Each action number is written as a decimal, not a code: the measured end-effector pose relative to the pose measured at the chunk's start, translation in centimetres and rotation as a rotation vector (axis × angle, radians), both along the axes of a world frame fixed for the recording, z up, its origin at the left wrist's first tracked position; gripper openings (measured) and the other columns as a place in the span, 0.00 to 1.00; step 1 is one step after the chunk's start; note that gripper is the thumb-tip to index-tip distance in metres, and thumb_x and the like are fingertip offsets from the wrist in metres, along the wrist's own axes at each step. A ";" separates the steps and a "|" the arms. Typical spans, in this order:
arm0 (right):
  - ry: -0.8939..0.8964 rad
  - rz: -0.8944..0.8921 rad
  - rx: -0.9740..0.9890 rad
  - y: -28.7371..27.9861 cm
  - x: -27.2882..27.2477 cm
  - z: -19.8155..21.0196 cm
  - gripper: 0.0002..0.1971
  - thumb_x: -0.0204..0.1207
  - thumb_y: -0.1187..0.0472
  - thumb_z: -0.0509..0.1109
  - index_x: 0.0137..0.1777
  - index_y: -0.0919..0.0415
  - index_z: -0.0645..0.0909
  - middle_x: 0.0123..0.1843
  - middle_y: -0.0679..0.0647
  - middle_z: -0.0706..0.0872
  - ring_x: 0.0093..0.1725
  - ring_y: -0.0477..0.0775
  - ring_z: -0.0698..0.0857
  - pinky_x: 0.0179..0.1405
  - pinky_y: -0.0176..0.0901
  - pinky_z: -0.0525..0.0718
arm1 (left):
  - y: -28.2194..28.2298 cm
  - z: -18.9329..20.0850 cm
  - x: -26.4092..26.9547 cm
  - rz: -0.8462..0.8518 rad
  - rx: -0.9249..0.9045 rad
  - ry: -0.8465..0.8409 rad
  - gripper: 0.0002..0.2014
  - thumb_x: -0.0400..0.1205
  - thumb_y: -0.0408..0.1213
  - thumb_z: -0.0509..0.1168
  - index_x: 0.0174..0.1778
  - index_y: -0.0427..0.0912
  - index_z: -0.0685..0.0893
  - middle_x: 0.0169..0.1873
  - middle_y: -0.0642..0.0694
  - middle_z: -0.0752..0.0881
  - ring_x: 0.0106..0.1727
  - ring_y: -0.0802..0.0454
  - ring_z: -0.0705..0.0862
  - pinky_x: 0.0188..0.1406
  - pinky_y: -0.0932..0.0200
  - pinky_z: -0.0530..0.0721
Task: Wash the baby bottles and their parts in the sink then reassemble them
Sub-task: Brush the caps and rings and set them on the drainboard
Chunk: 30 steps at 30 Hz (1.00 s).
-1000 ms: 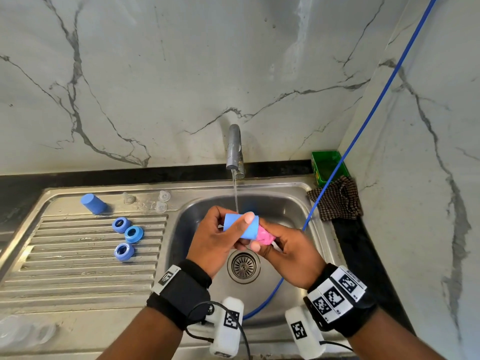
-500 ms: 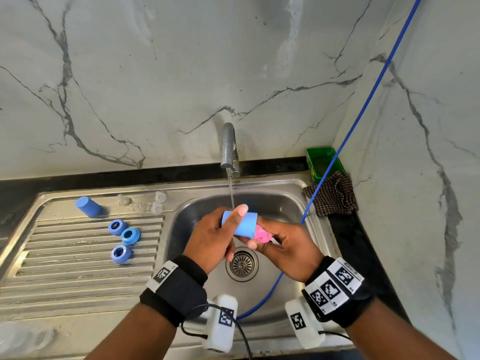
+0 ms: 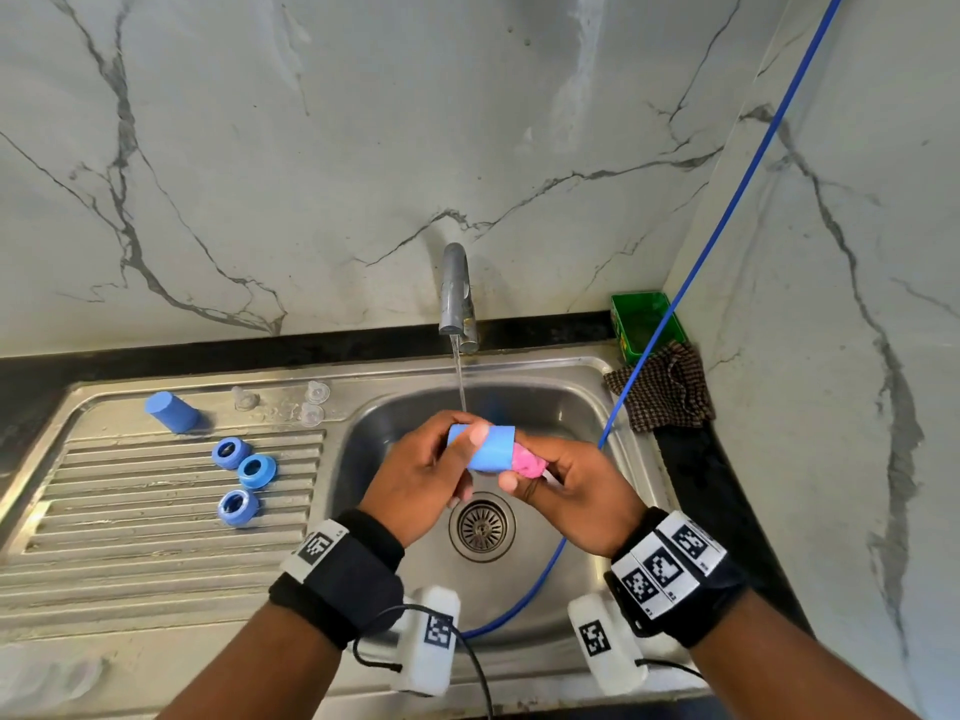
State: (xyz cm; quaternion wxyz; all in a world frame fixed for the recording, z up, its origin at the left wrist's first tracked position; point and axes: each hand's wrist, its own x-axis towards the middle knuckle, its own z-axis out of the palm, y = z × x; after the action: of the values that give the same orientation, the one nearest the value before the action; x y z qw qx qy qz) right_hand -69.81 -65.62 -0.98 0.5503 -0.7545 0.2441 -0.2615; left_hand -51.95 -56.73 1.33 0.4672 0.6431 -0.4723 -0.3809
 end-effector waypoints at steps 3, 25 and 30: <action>0.013 -0.005 -0.075 0.1 0.2 -0.6 0.16 0.81 0.55 0.74 0.68 0.58 0.86 0.59 0.52 0.92 0.60 0.53 0.89 0.63 0.56 0.85 | -0.4 0.7 -0.1 0.051 0.138 0.051 0.30 0.83 0.65 0.58 0.48 0.39 0.87 0.26 0.40 0.87 0.20 0.50 0.75 0.19 0.65 0.71; 0.044 0.082 0.068 -0.1 0.2 -2.0 0.18 0.81 0.64 0.75 0.71 0.61 0.84 0.64 0.52 0.91 0.65 0.54 0.88 0.68 0.49 0.83 | 0.3 -1.5 0.1 0.067 0.151 0.111 0.35 0.79 0.74 0.55 0.48 0.45 0.90 0.34 0.46 0.89 0.28 0.53 0.81 0.24 0.68 0.74; 0.038 0.150 0.242 -1.0 -0.4 -2.7 0.22 0.83 0.77 0.66 0.76 0.70 0.74 0.32 0.33 0.88 0.30 0.30 0.85 0.34 0.21 0.79 | 1.0 -2.9 1.2 -0.138 -0.100 -0.097 0.19 0.81 0.50 0.73 0.69 0.54 0.83 0.67 0.53 0.81 0.70 0.50 0.81 0.56 0.58 0.85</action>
State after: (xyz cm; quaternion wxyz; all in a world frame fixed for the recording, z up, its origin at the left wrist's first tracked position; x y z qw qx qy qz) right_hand -70.17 -66.59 -3.64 0.6504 -0.7037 0.2271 -0.1739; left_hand -50.76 -55.73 -1.59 0.4479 0.6027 -0.5560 -0.3564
